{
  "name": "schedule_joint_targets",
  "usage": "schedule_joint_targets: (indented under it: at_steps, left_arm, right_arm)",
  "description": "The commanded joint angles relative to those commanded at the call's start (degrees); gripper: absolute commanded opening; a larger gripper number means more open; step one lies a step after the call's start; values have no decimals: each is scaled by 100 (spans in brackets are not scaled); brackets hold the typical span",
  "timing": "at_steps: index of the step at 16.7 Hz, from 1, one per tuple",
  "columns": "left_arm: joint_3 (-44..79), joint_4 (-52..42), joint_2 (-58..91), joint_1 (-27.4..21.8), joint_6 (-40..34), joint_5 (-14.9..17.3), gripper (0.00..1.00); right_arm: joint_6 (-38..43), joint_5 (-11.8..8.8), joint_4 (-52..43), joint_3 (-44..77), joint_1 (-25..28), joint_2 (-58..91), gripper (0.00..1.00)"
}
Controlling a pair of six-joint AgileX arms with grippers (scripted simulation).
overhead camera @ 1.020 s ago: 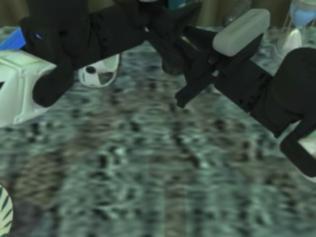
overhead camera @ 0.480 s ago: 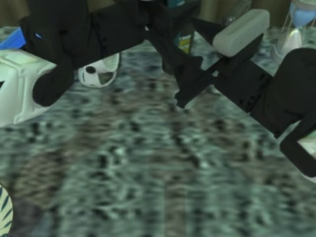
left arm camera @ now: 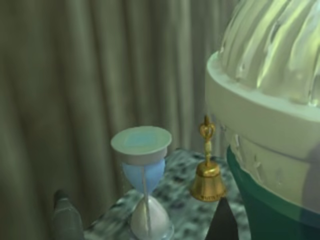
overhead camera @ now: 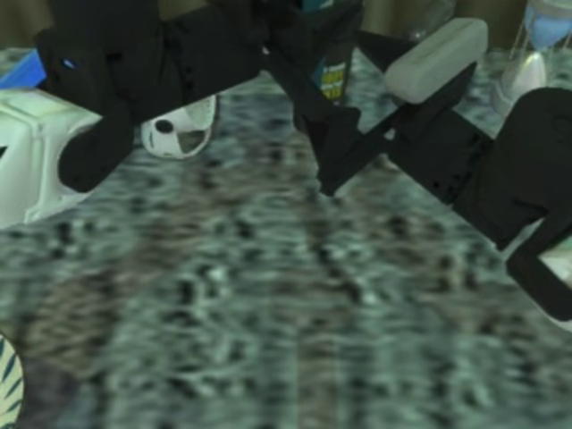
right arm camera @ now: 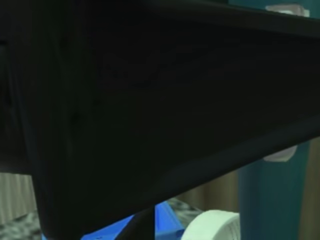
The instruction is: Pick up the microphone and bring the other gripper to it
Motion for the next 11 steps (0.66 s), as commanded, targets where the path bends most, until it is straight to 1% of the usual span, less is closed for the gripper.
schedule_joint_targets:
  at_steps: [2,8,11]
  left_arm:
    - [-36,-12,-22,52,-3,60,0]
    - [-337,-43,-378,731,22,655,0]
    - [-431,-62,-466,931,28,809,0]
  right_arm:
    - [-4,-18,2,-98,-15,-95,100]
    - [21,-204,74,-1236,-160,-1139,100]
    - [33,-268,111,-1532,-190,-1431,100]
